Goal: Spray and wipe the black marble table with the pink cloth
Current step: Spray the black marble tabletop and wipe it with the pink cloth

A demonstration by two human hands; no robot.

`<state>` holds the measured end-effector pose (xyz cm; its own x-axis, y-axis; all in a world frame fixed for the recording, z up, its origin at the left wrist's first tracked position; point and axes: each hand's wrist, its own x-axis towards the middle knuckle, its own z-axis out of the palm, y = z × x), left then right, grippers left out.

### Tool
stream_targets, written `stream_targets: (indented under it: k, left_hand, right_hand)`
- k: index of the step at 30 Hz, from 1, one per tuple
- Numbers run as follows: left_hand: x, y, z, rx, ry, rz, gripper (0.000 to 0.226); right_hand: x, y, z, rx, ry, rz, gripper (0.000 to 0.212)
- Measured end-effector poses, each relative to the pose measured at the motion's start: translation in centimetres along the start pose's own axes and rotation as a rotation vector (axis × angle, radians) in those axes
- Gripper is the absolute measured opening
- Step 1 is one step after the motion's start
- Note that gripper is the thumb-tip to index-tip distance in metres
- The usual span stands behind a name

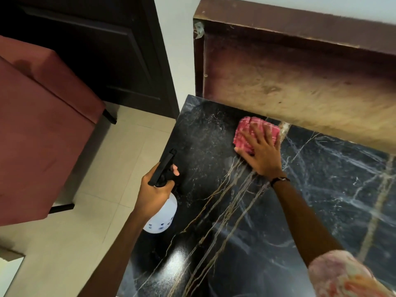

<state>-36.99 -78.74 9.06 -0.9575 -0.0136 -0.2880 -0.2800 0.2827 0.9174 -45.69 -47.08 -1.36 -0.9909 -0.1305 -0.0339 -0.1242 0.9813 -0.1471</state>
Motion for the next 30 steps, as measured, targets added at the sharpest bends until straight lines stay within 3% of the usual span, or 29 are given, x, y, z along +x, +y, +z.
stream_targets:
  k: [5,10,14,18,23,30]
  left_hand:
    - [-0.1,0.2,0.1,-0.017,-0.019,-0.022,0.03]
    - [-0.1,0.6,0.4,0.009,-0.016,-0.026,0.03]
    - [-0.2,0.7,0.5,0.011,-0.016,-0.032,0.03]
    - [-0.5,1.1,0.4,0.009,-0.011,-0.034,0.03]
    - [-1.0,1.7,0.6,-0.024,-0.011,-0.094,0.027]
    - [-1.3,1.9,1.1,0.042,-0.014,-0.029,0.027]
  right_hand:
    - [4.8,-1.5,-1.2,0.094,-0.094,0.307,0.081]
    - [2.3,-5.2,0.3,0.035,-0.101,0.011,0.075]
    - [-3.6,-1.6,0.4,0.015,-0.099,-0.12,0.075]
    - [-3.6,4.0,-1.2,0.016,-0.069,0.11,0.085]
    - [2.1,1.9,-2.2,0.144,-0.14,0.383,0.097]
    - [-4.2,-2.2,-0.8,0.046,-0.167,0.017,0.078]
